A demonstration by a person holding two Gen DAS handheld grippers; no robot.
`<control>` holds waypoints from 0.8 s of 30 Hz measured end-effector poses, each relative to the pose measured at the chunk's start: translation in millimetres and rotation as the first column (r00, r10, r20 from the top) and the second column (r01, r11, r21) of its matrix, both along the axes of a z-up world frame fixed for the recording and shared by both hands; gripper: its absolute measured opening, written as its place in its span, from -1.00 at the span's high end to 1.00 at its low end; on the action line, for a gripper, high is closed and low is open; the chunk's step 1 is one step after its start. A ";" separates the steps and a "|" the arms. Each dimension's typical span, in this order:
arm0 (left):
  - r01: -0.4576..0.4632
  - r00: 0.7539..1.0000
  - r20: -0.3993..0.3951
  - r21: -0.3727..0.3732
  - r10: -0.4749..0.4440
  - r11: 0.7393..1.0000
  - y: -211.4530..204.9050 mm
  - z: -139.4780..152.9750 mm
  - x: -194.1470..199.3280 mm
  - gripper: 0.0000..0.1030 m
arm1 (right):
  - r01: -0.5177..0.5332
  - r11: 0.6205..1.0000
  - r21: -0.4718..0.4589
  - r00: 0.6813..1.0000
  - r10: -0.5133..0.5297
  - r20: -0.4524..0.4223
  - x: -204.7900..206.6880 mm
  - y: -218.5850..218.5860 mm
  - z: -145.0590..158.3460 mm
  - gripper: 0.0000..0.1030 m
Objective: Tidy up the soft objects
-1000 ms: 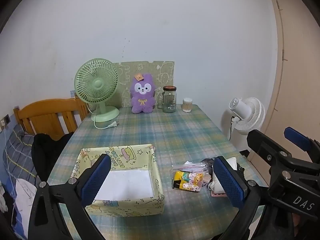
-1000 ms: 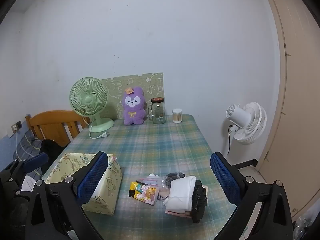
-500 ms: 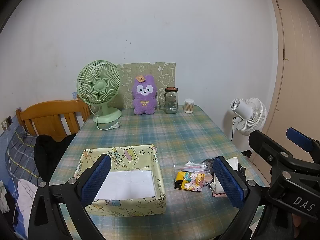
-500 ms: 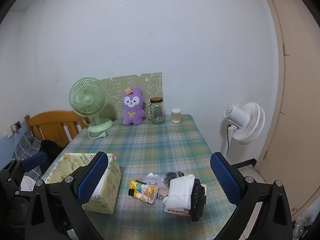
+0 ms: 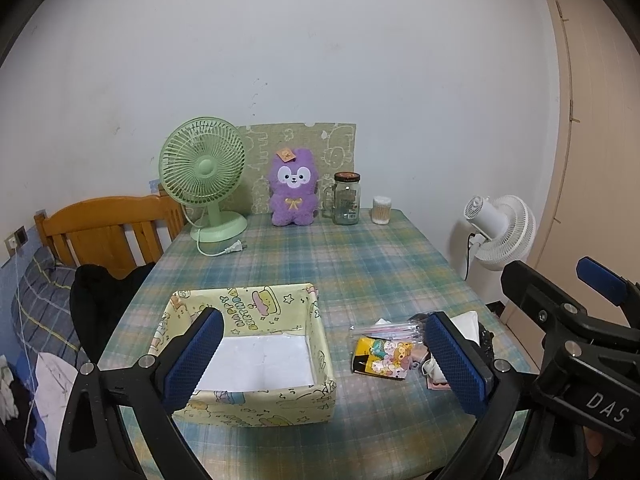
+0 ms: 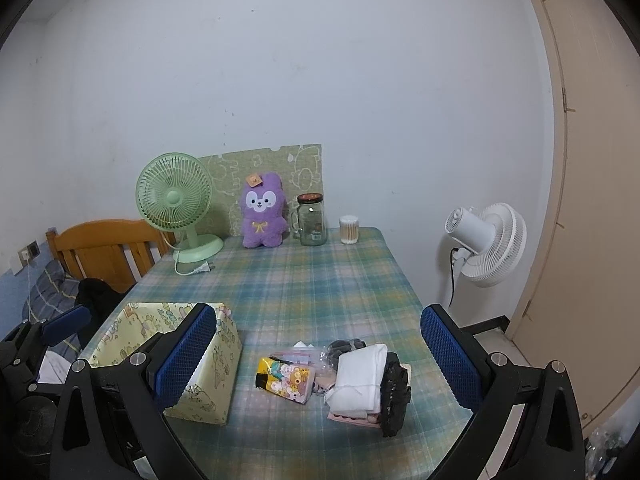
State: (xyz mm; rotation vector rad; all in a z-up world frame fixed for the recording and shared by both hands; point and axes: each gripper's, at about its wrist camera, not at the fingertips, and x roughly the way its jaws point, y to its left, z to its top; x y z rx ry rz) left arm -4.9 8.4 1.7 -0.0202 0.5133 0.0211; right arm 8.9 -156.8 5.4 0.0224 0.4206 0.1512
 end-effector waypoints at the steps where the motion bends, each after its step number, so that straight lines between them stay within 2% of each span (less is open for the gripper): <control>1: 0.000 1.000 0.000 0.000 0.000 1.000 0.2 0.0 0.0 -0.97 | 0.000 1.000 0.001 1.000 0.000 -0.001 -0.4 0.2 -0.3 -1.00; 24: 0.000 1.000 -0.001 -0.004 0.000 1.000 2.4 -4.1 -4.2 -0.97 | 0.009 1.000 0.016 1.000 -0.009 -0.015 -4.7 3.0 -4.2 -1.00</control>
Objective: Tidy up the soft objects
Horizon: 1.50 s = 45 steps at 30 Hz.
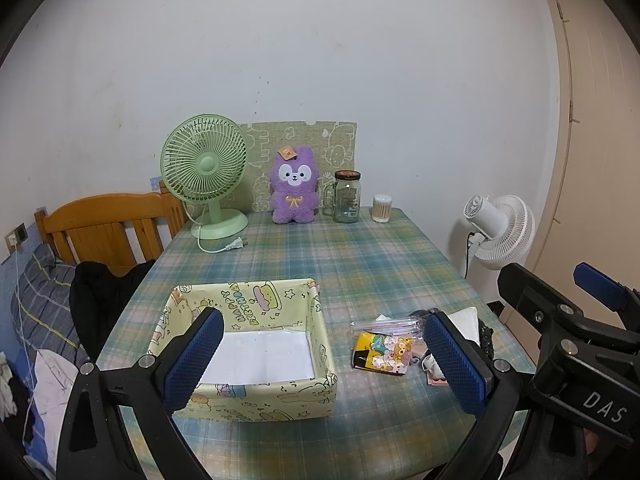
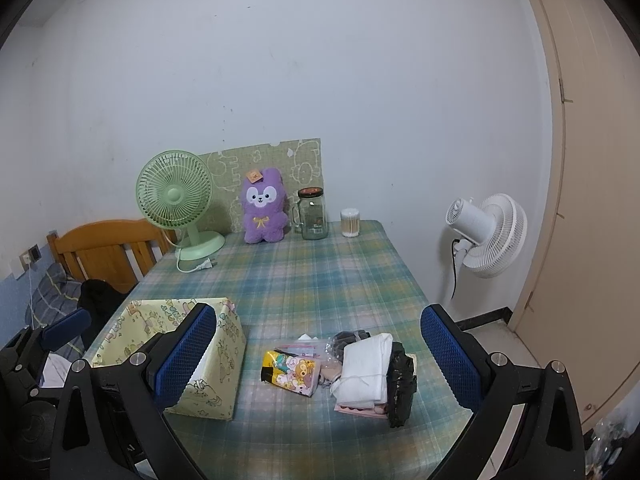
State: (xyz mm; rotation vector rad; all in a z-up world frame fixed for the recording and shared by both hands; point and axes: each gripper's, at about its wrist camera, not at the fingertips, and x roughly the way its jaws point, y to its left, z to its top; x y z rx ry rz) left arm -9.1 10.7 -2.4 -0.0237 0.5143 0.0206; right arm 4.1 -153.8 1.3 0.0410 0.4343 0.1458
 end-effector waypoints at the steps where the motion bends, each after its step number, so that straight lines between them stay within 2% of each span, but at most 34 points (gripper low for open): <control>1: 0.000 1.000 0.001 0.000 0.000 1.000 -0.3 0.0 0.0 -0.97 | -0.002 1.000 0.001 1.000 0.002 -0.001 0.6 -1.1 0.2 -1.00; 27: -0.010 1.000 0.009 0.010 0.010 1.000 -4.1 -1.1 -2.8 -0.94 | -0.015 1.000 0.005 1.000 0.014 0.006 -0.3 -2.5 -0.3 -1.00; 33: 0.024 1.000 -0.002 -0.013 -0.024 1.000 -5.8 -2.5 -1.2 -0.94 | -0.013 1.000 0.006 1.000 0.013 0.010 -0.2 -2.9 -1.2 -1.00; 39: 0.045 0.999 -0.005 -0.004 -0.045 0.999 -14.3 -4.3 1.5 -0.94 | -0.003 1.000 -0.001 1.000 0.003 0.019 0.3 -5.9 -4.9 -1.00; 45: 0.038 0.999 0.011 -0.010 -0.038 0.999 -22.5 -9.4 3.5 -0.91 | 0.008 1.000 0.011 1.000 -0.008 0.026 1.2 -13.0 -11.5 -1.00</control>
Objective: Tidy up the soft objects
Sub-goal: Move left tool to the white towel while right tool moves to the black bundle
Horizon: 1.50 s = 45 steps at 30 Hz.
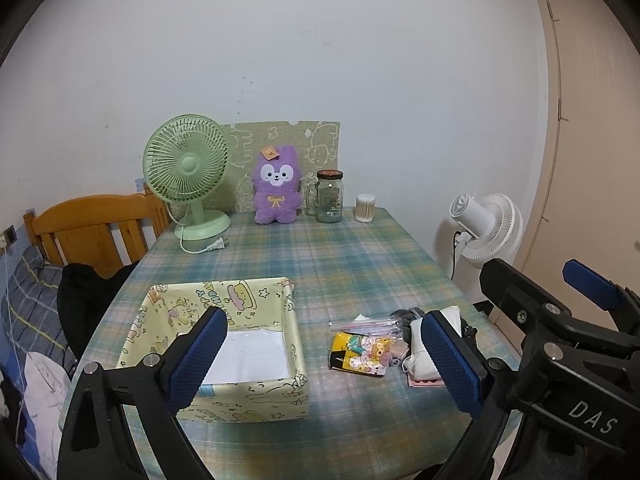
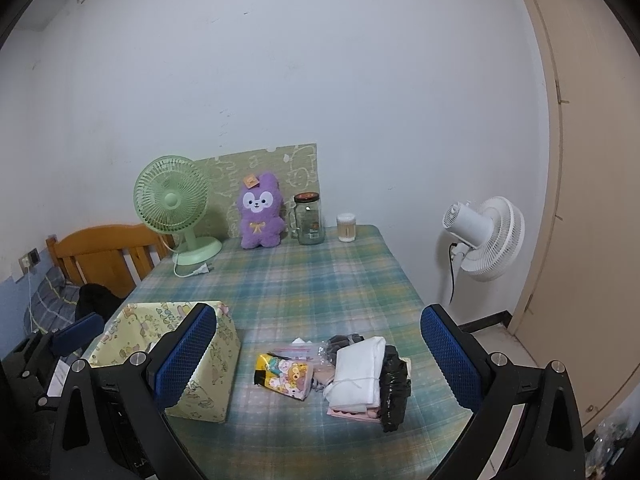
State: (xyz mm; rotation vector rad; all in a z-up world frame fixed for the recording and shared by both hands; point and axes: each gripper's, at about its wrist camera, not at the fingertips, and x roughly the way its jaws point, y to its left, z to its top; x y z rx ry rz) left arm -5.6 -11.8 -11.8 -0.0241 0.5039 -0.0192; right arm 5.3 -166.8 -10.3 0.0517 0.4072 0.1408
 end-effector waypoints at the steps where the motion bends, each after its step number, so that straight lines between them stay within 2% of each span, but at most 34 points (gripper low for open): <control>1: -0.002 1.000 0.001 0.004 0.002 1.000 -2.0 -1.4 0.6 -0.90 | 0.003 1.000 -0.001 1.000 -0.003 -0.001 0.8 -1.7 -1.8 -1.00; 12: 0.007 1.000 -0.015 0.035 -0.006 0.999 -31.6 -23.4 12.4 -0.81 | 0.000 1.000 -0.017 1.000 0.000 -0.022 10.2 -14.3 -22.9 -0.94; 18: 0.040 0.998 -0.041 0.023 -0.039 0.999 -46.4 -35.6 22.9 -0.77 | 0.022 1.000 -0.020 0.999 -0.022 -0.035 15.7 -25.4 -34.5 -0.88; 27: 0.071 0.992 -0.104 0.021 -0.068 0.997 -66.6 -64.6 38.9 -0.67 | 0.046 0.999 0.000 0.993 -0.045 -0.112 31.4 -45.0 -66.7 -0.76; 37: 0.104 0.978 -0.187 0.045 -0.094 0.994 -83.2 -95.8 54.6 -0.67 | 0.035 0.999 0.006 0.977 -0.033 -0.209 53.6 -50.5 -102.7 -0.56; 45: 0.119 0.970 -0.218 0.044 -0.106 0.992 -90.1 -111.7 63.1 -0.65 | 0.051 0.998 0.030 0.965 -0.042 -0.259 61.6 -55.1 -120.2 -0.32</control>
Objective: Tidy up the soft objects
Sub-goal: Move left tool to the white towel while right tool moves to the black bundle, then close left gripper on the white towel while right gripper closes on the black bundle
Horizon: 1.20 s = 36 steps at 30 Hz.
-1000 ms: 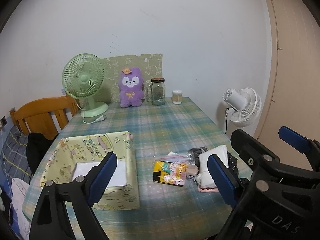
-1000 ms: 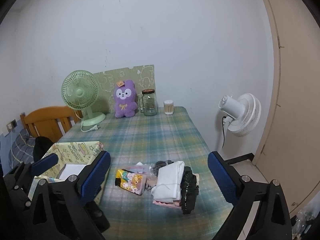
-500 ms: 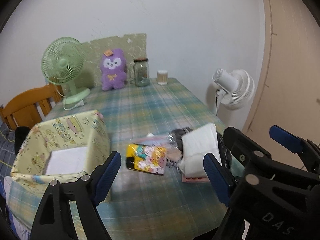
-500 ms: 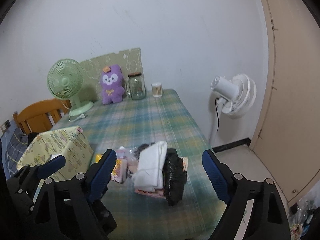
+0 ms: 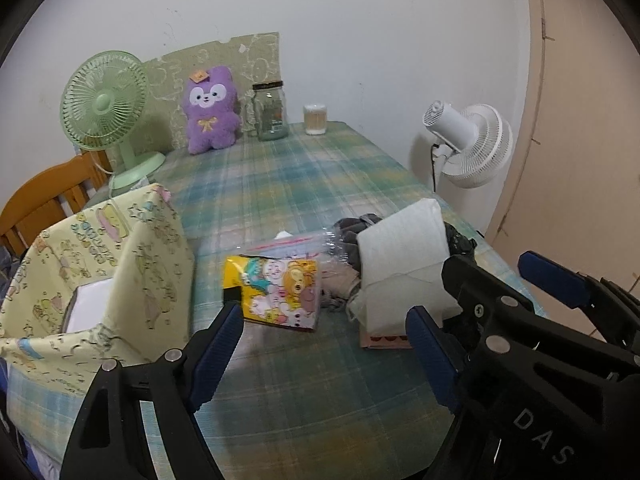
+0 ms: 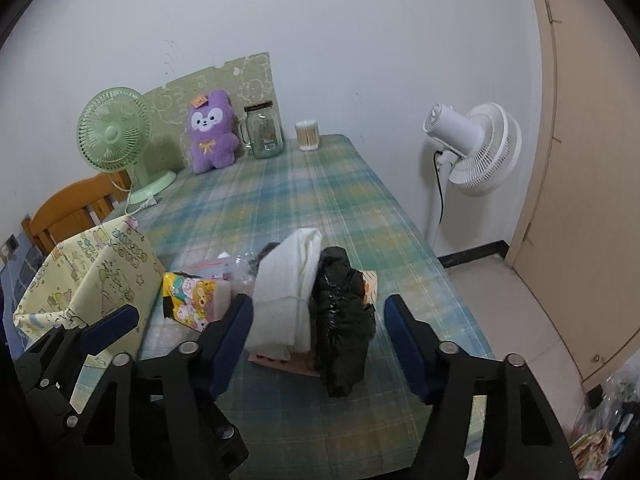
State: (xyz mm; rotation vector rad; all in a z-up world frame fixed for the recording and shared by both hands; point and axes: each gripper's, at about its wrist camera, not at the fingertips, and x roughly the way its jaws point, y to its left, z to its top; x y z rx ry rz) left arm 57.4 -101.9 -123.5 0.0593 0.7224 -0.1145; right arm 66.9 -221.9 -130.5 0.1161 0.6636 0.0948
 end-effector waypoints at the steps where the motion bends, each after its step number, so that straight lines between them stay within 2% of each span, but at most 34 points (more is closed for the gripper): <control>1: 0.006 1.000 -0.002 0.000 -0.006 1.000 -1.8 -0.9 0.7 -0.65 | 0.004 1.000 0.002 1.000 -0.004 -0.004 0.5 -2.0 -1.2 -0.30; 11: 0.067 0.998 -0.020 -0.010 -0.067 0.998 -28.7 -10.8 12.0 -0.65 | 0.025 1.000 -0.002 0.999 -0.025 -0.032 5.2 -14.7 -7.3 -0.04; 22: 0.086 0.995 -0.060 0.037 -0.084 0.996 -42.9 -26.3 21.7 -0.65 | 0.061 0.998 0.029 0.993 -0.058 -0.104 18.4 -30.2 -31.4 -0.02; 25: 0.094 0.994 -0.065 0.051 -0.090 0.994 -46.8 -29.4 22.7 -0.65 | 0.074 0.996 0.046 0.990 -0.068 -0.127 22.6 -36.9 -37.7 0.19; 27: 0.097 0.993 -0.067 0.058 -0.093 0.994 -48.9 -31.0 24.4 -0.65 | 0.076 0.995 0.063 0.989 -0.067 -0.134 23.3 -40.6 -40.6 0.20; 33: 0.101 0.994 -0.058 0.077 -0.096 0.992 -56.2 -30.7 26.4 -0.64 | 0.079 0.994 0.079 0.989 -0.068 -0.130 24.8 -44.0 -40.2 0.44; 36: 0.107 0.993 -0.062 0.053 -0.103 0.993 -57.1 -28.4 28.9 -0.62 | 0.081 0.993 0.091 0.990 -0.070 -0.121 25.3 -46.6 -37.6 0.50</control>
